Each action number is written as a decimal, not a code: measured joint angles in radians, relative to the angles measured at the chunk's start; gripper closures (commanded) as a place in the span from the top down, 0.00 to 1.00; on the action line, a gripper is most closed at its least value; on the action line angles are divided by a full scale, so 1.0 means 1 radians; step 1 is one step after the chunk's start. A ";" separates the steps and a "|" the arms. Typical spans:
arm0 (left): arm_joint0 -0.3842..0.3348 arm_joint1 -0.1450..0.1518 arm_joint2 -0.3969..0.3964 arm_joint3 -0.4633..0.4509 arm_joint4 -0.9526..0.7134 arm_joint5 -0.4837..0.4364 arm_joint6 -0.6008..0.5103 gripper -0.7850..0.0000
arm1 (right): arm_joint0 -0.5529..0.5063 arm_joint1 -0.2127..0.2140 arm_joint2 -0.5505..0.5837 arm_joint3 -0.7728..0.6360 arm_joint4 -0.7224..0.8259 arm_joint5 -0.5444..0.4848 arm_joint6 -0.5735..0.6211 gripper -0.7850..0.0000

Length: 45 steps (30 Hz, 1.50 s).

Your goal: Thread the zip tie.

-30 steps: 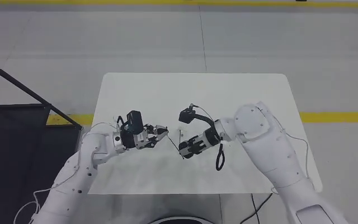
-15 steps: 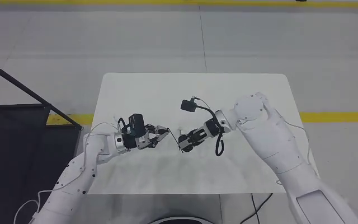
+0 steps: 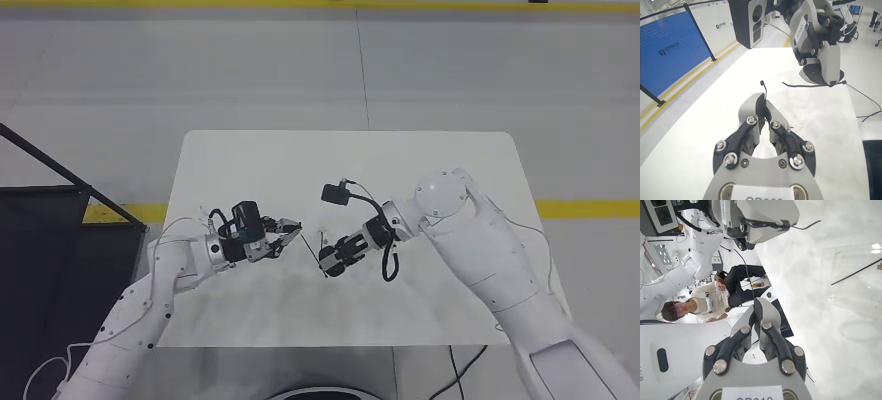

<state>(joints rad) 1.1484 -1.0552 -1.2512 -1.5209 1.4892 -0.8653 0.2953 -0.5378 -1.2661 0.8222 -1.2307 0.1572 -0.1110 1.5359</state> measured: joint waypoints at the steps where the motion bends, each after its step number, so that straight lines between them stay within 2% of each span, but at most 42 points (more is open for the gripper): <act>1: 0.002 0.001 0.001 -0.004 0.014 0.005 0.007 0.00 | 0.001 0.001 -0.002 0.006 0.006 0.000 0.000 0.00; 10: 0.020 0.008 0.004 -0.023 0.092 0.043 0.071 0.00 | 0.024 -0.001 -0.025 0.044 0.031 0.022 -0.017 0.00; 26: 0.037 0.009 0.002 -0.044 0.091 0.070 0.052 0.00 | -0.006 0.005 -0.018 0.023 0.031 0.019 -0.043 0.00; 45: 0.046 0.016 0.006 -0.058 0.133 0.107 0.084 0.00 | -0.021 0.020 -0.002 0.012 0.050 0.014 -0.028 0.00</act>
<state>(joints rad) 1.1944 -1.0396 -1.2455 -1.5792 1.6219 -0.7580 0.3796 -0.5588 -1.2460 0.8206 -1.2185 0.2074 -0.0975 1.5075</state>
